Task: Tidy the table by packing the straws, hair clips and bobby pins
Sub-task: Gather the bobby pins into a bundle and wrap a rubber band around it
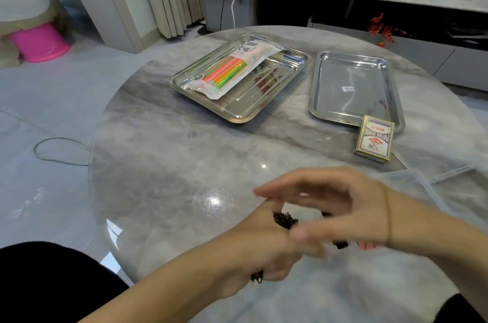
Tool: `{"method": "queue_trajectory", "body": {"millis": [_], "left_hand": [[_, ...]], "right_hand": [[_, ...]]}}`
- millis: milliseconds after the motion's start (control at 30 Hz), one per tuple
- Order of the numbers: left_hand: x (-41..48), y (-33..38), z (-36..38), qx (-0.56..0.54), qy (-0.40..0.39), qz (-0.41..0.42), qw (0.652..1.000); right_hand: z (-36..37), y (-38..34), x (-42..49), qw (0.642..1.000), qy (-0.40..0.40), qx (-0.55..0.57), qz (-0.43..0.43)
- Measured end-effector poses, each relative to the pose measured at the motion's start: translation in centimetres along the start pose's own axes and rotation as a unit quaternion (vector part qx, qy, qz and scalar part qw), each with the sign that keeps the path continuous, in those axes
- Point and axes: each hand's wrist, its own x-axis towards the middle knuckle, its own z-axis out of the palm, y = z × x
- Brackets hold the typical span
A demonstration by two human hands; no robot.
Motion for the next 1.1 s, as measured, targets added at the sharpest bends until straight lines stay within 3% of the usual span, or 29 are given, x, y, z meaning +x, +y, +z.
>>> {"method": "queue_trajectory", "body": {"millis": [100, 200, 333, 500, 633, 867, 933, 1000, 1100], "left_hand": [[-0.3, 0.4, 0.7, 0.058, 0.029, 0.014, 0.998], [0.1, 0.9, 0.7, 0.106, 0.055, 0.0, 0.993], [0.3, 0.8, 0.8, 0.047, 0.14, -0.004, 0.989], [0.4, 1.6, 0.9, 0.043, 0.151, 0.068, 0.985], [0.5, 1.4, 0.9, 0.118, 0.2, 0.13, 0.964], [0.0, 1.7, 0.8, 0.161, 0.108, 0.086, 0.977], [-0.2, 1.5, 0.2, 0.06, 0.063, 0.03, 0.996], [-0.1, 1.6, -0.9, -0.134, -0.046, -0.035, 0.989], [0.1, 2.1, -3.0, -0.449, -0.162, -0.054, 0.877]], "right_hand": [[-1.7, 0.7, 0.2, 0.99, 0.139, 0.005, 0.015], [-2.0, 1.4, 0.6, 0.968, 0.198, -0.123, 0.087], [-0.5, 3.1, 1.5, 0.91, 0.195, -0.311, 0.193], [1.3, 1.8, 2.7, 0.902, 0.099, -0.325, 0.267], [1.7, 1.7, 2.5, 0.908, 0.099, -0.314, 0.26], [1.5, 1.8, 1.6, 0.923, 0.035, -0.3, 0.24], [1.2, 1.9, 1.7, 0.932, 0.004, -0.289, 0.219], [0.9, 1.5, 1.7, 0.956, -0.071, -0.201, 0.201], [-0.3, -0.1, 0.5, 0.976, -0.14, -0.044, 0.163]]}}
